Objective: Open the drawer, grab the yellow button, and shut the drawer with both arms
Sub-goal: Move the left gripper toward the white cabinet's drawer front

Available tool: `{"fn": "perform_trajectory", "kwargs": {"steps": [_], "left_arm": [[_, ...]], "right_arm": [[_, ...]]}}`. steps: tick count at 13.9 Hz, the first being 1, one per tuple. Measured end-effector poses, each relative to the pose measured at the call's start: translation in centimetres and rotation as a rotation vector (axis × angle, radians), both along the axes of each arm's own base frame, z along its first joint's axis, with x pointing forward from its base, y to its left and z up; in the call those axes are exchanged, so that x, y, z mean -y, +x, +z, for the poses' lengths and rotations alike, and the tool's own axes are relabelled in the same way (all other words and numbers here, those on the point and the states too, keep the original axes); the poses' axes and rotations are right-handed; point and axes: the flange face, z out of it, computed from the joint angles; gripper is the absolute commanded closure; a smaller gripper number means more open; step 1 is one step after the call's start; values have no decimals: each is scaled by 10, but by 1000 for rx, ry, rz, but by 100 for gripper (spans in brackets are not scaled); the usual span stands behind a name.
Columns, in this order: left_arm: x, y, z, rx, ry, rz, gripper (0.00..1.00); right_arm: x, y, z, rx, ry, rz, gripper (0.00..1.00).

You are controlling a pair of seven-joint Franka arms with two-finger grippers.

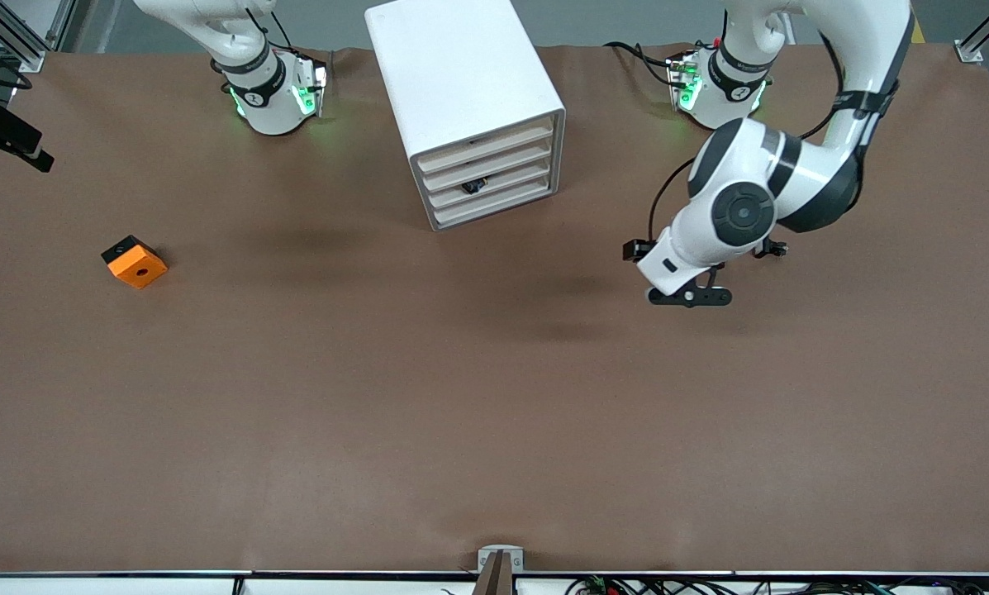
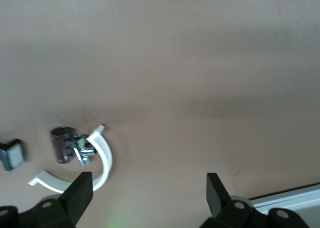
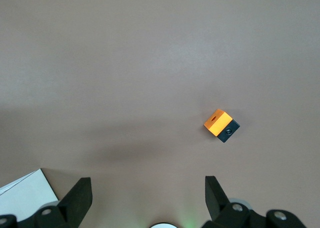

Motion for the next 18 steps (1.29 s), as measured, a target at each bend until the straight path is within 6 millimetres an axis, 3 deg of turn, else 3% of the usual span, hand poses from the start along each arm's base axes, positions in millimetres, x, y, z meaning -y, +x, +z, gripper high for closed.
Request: {"fn": "perform_trajectory", "kwargs": {"steps": [5,10,13,16,18], "left_arm": [[41,0,-18,-54,27,258,0],[101,-7,-47,-225,98,552,0],[129,-9,-70,-349,233,758,0],[148,-10,-105,-501,398,990,0],[155,-13,-118,-616,514,1091,0]], "right_arm": [[0,0,0,0,0,0,0],[0,0,0,0,0,0,0],[0,0,0,0,0,0,0],[0,0,0,-1,0,0,0],[0,0,0,-1,0,-1,0]]}}
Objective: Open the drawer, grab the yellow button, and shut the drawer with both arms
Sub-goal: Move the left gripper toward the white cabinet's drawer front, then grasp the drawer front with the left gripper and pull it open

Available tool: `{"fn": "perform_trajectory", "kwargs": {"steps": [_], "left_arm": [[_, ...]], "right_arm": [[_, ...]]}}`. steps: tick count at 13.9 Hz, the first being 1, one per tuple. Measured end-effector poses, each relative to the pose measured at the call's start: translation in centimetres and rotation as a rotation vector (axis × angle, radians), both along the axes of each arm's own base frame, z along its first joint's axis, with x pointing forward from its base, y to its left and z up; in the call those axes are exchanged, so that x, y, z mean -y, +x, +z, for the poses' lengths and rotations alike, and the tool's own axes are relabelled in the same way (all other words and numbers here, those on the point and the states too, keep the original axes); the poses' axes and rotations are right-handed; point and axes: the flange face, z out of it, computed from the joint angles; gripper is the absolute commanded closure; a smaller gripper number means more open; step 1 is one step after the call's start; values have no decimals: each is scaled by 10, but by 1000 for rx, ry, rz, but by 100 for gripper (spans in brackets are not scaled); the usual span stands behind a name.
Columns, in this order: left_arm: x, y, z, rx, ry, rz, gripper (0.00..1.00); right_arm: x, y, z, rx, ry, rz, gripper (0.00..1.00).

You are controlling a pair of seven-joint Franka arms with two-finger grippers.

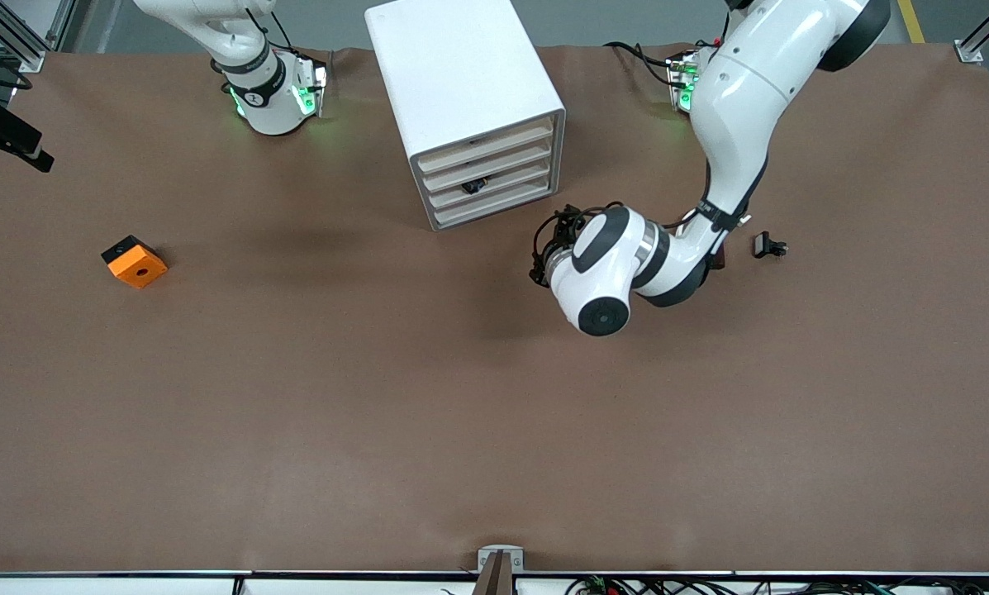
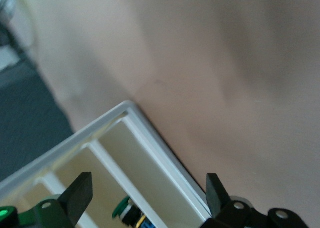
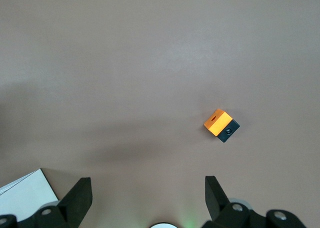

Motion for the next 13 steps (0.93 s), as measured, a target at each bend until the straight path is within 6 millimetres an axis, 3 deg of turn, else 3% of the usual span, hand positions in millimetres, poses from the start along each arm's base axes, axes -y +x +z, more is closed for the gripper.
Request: {"fn": "perform_trajectory", "kwargs": {"steps": [5,10,13], "left_arm": [[5,-21,4,-354,125,124,0],[4,-34,12,-524,162,120,0],[12,-40,14,-573,166,130,22]], "right_arm": [[0,0,0,0,0,0,0],[0,0,0,0,0,0,0],[0,0,0,0,0,0,0]]}}
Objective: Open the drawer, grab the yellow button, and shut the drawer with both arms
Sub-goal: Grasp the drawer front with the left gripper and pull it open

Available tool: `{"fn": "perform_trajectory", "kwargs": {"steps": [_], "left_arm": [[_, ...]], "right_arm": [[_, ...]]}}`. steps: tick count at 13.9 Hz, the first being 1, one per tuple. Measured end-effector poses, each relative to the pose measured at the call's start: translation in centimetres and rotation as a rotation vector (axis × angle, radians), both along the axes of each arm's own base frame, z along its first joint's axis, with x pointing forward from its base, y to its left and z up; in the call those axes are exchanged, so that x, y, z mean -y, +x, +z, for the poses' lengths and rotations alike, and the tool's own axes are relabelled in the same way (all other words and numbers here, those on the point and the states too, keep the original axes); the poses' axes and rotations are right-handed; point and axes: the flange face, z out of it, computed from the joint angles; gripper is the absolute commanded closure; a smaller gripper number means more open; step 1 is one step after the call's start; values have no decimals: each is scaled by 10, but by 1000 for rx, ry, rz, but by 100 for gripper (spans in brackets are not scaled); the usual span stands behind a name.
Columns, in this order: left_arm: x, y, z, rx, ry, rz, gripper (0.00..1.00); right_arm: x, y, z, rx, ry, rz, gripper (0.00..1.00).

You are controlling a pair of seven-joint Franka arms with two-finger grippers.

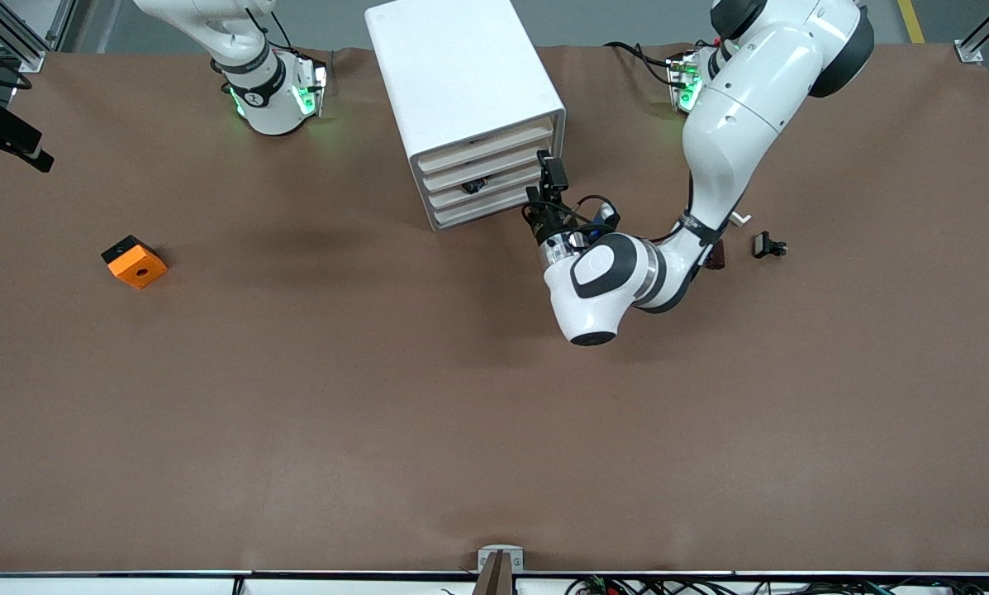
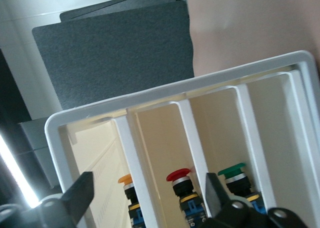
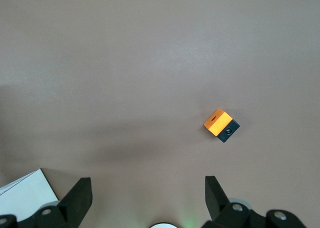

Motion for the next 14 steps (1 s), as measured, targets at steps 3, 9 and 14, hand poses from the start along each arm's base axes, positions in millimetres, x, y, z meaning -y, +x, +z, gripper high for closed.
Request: {"fn": "perform_trajectory", "kwargs": {"steps": [3,9,14], "left_arm": [[8,-11,1,-29,5,-20,36],[27,-45,-10,-75,33,-82,45],[45,-69,-12,-109,24,-106,86]], "right_arm": [[0,0,0,0,0,0,0],[0,0,0,-1,0,0,0],[0,0,4,10,-1,6,0]]}}
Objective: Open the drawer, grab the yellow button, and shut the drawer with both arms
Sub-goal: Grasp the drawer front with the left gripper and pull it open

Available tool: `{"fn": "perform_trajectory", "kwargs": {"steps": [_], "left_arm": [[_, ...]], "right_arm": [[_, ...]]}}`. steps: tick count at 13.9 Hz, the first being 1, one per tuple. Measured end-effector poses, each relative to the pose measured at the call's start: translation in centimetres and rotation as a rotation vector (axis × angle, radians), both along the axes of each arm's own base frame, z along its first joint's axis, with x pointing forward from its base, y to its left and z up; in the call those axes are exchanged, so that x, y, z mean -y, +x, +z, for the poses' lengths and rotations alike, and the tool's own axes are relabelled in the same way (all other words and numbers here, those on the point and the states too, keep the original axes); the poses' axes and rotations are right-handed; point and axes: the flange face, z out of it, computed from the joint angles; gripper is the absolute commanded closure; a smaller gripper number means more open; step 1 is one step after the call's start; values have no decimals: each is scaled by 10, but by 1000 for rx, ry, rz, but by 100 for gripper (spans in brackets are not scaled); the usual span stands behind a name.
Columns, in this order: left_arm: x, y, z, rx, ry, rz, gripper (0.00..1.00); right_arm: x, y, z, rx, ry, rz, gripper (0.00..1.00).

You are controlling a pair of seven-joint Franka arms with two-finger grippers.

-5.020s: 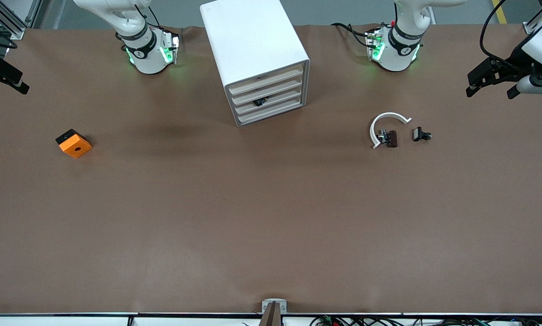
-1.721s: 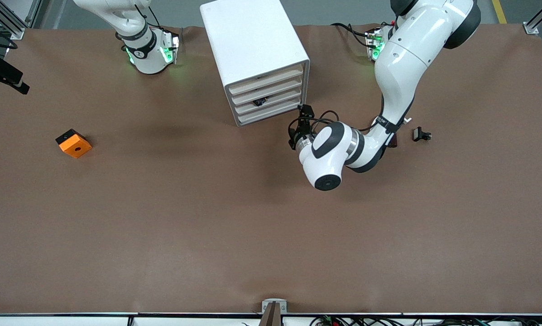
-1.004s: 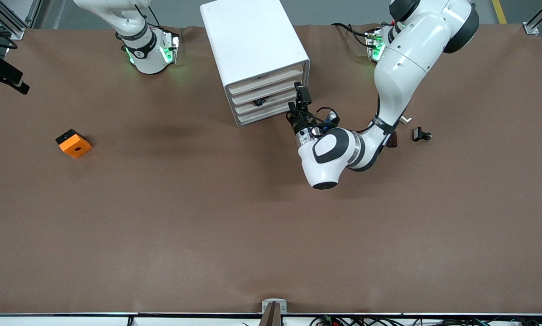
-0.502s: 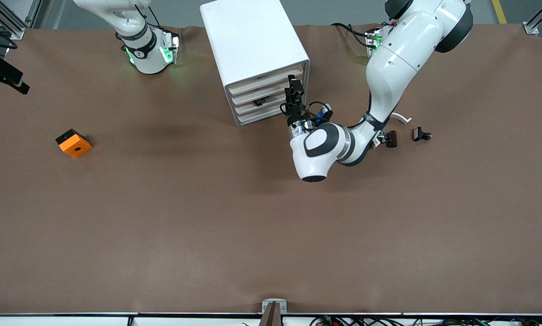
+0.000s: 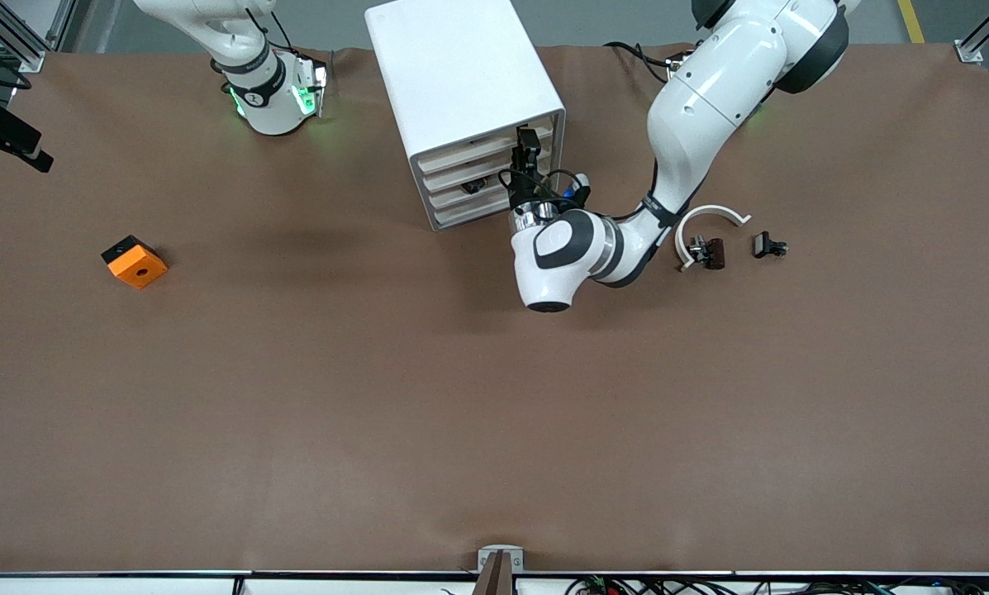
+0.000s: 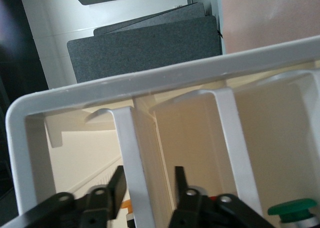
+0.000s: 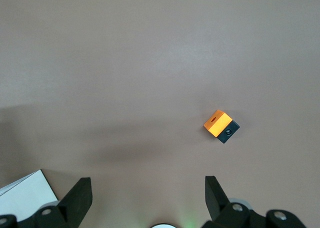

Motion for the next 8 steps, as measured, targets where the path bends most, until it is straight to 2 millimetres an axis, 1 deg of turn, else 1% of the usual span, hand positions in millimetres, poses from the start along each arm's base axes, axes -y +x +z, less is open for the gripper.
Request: {"fn": "perform_trajectory", "kwargs": {"steps": [1,2,4,6,8], "left_arm": [[1,-1,0,-1,-1,-1,95],[1,-1,0,-3,-2,-1,99],[0,-1,1,-15,33,1,99],[0,0,1,-16,37,2,99],[-1,1,1,-15,38,4,98]], "right_arm": [[0,0,3,6,-1,3,0],[0,0,4,9,-1,3,0],[0,2,0,1,-1,4,0],[-3,14,-18,-37,-1,11,0],[-8,34,-48,-87,-3,21,0]]}}
